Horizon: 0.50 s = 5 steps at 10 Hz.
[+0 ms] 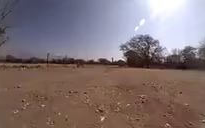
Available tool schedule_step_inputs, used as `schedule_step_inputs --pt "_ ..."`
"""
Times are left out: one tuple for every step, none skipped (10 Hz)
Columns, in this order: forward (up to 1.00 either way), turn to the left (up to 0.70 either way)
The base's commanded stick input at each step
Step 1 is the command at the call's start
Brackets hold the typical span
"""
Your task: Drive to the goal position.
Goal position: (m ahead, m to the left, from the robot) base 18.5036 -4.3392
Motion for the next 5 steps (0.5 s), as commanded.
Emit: schedule_step_inputs --pt "0.5 0.0" --pt "0.5 0.0" --pt "0.5 0.0" --pt "0.5 0.0" --pt "0.5 0.0"
